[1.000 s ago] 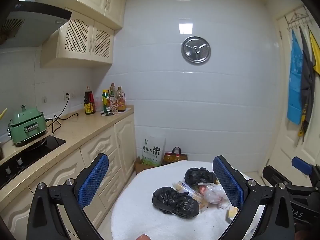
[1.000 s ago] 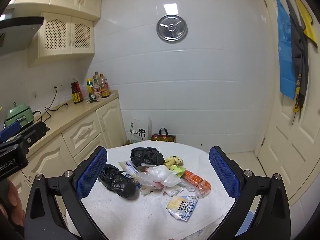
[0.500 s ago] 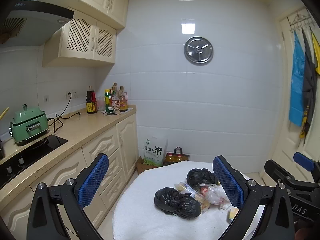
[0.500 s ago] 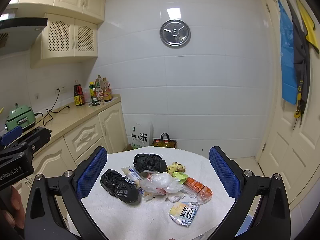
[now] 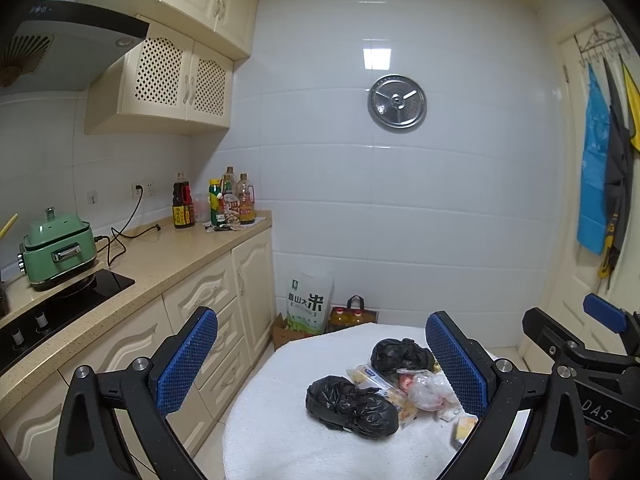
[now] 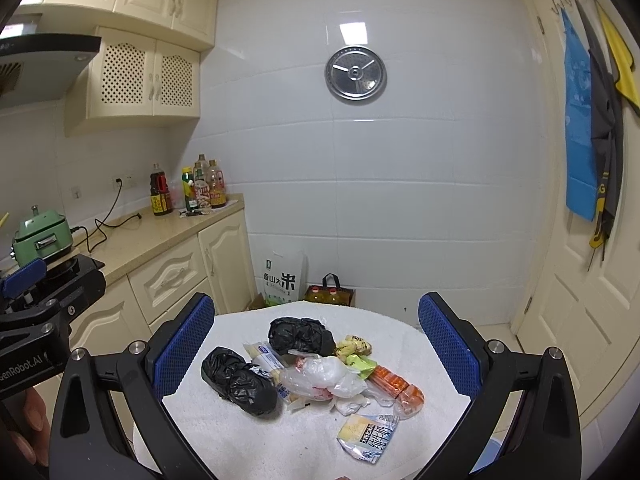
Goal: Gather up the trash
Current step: 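Approach the table with both tools open, then grasp the milk carton with the right tool while the left tool grasps the black bag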
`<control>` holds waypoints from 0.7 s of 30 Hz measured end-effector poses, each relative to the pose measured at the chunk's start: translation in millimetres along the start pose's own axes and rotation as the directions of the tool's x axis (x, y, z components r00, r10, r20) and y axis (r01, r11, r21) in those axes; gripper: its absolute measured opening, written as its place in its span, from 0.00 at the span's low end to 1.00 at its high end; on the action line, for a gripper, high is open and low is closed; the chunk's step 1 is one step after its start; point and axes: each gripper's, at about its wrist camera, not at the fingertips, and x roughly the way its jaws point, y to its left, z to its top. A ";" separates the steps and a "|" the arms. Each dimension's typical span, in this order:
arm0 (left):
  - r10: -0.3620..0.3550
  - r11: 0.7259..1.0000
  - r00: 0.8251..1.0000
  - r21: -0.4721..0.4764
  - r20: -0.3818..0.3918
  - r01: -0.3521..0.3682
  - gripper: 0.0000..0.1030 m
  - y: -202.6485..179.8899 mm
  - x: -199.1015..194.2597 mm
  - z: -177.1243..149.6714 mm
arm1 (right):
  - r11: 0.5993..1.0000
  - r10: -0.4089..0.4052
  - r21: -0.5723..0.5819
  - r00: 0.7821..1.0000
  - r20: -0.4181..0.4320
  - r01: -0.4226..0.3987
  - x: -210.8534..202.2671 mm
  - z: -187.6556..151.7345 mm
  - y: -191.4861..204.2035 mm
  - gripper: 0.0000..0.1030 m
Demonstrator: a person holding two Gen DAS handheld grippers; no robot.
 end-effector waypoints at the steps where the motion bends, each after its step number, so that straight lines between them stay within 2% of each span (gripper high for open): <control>1: 0.001 1.000 1.000 -0.001 0.000 -0.001 0.99 0.3 0.6 -0.2 | 1.000 0.000 -0.002 1.000 -0.002 0.000 0.7 0.2 0.4 1.00; 8: -0.011 1.000 1.000 -0.004 -0.021 0.011 0.99 -3.7 11.7 -3.0 | 1.000 -0.012 0.005 1.000 -0.023 0.012 7.9 -3.0 -7.7 1.00; 13: -0.024 1.000 0.997 0.014 -0.074 0.025 0.99 -10.1 30.0 -10.6 | 0.999 -0.031 0.018 0.997 -0.069 0.032 21.0 -13.2 -17.4 1.00; 16: 0.004 1.000 0.993 0.008 -0.119 -0.003 0.99 -13.3 44.9 -19.3 | 0.998 -0.047 0.034 0.990 -0.136 0.052 37.0 -28.2 -25.9 1.00; 21: 0.013 1.000 0.976 0.024 -0.219 -0.008 0.99 -16.0 82.3 -34.0 | 0.994 -0.075 0.052 0.955 -0.286 0.094 73.2 -68.6 -42.4 1.00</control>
